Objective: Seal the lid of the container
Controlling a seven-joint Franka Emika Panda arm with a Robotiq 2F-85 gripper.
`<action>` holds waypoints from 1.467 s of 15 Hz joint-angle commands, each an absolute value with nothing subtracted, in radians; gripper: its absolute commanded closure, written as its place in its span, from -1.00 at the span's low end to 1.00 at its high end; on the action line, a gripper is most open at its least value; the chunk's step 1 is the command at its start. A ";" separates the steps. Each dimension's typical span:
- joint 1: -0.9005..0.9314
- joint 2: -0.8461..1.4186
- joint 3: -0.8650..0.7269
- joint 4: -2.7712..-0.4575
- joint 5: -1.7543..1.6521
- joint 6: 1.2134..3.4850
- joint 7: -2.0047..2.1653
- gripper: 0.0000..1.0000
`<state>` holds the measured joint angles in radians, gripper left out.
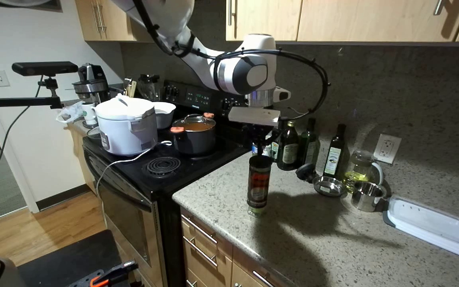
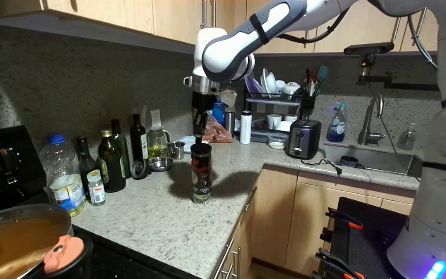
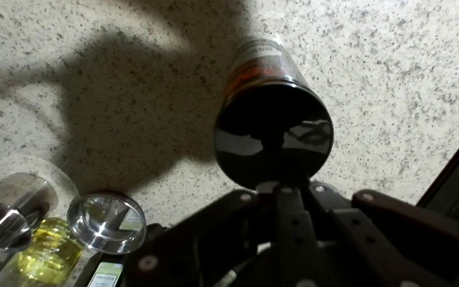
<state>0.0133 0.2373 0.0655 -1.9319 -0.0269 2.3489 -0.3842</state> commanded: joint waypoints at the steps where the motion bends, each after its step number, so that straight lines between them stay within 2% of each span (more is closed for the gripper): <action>1: 0.014 0.212 0.058 -1.963 -0.056 2.404 -0.352 1.00; 22: 0.020 0.294 0.043 -1.928 -0.191 2.448 -0.296 1.00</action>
